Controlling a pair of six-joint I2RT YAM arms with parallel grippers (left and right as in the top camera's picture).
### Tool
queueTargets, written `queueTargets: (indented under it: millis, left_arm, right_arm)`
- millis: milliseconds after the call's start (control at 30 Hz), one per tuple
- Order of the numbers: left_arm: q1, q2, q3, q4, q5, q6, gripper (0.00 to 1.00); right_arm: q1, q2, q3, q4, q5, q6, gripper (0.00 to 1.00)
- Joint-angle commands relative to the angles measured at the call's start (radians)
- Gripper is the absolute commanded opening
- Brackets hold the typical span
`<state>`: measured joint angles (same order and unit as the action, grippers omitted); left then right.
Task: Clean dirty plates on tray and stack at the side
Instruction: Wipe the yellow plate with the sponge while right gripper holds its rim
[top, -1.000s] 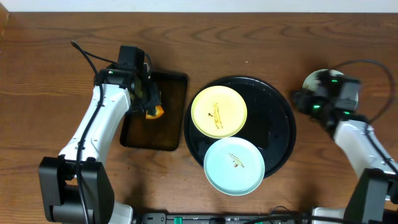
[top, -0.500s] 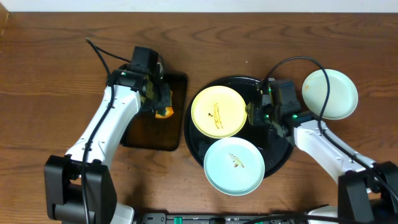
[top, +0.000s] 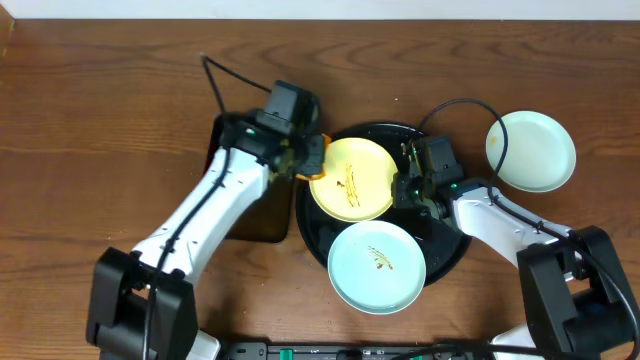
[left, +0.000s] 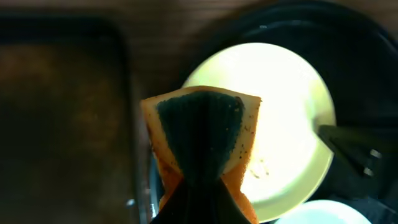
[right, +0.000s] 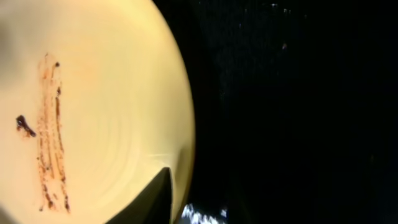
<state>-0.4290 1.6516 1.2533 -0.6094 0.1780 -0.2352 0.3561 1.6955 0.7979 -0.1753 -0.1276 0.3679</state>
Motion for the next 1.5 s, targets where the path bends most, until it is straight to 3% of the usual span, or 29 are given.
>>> queueTargets:
  millis: [0, 400, 800, 1233, 1467]
  left_arm:
    - [-0.055, 0.023, -0.002, 0.025, -0.002, 0.013, 0.07]
    - [-0.195, 0.158, -0.002, 0.141, -0.002, 0.011, 0.07]
    - [-0.292, 0.244, -0.002, 0.193, -0.002, -0.014, 0.07]
    - [-0.299, 0.298, -0.002, 0.177, -0.002, -0.040, 0.07]
    - [-0.296, 0.381, -0.002, 0.177, -0.167, -0.042, 0.07]
  right_arm:
    - [0.005, 0.013, 0.013, -0.002, 0.051, 0.053, 0.24]
    - [0.005, 0.013, 0.013, -0.001, 0.075, 0.092, 0.01]
    - [0.005, 0.013, 0.013, -0.002, 0.075, 0.092, 0.01]
    - [0.005, 0.013, 0.013, -0.001, 0.075, 0.092, 0.01]
    - [0.005, 0.013, 0.013, -0.002, 0.074, 0.092, 0.01]
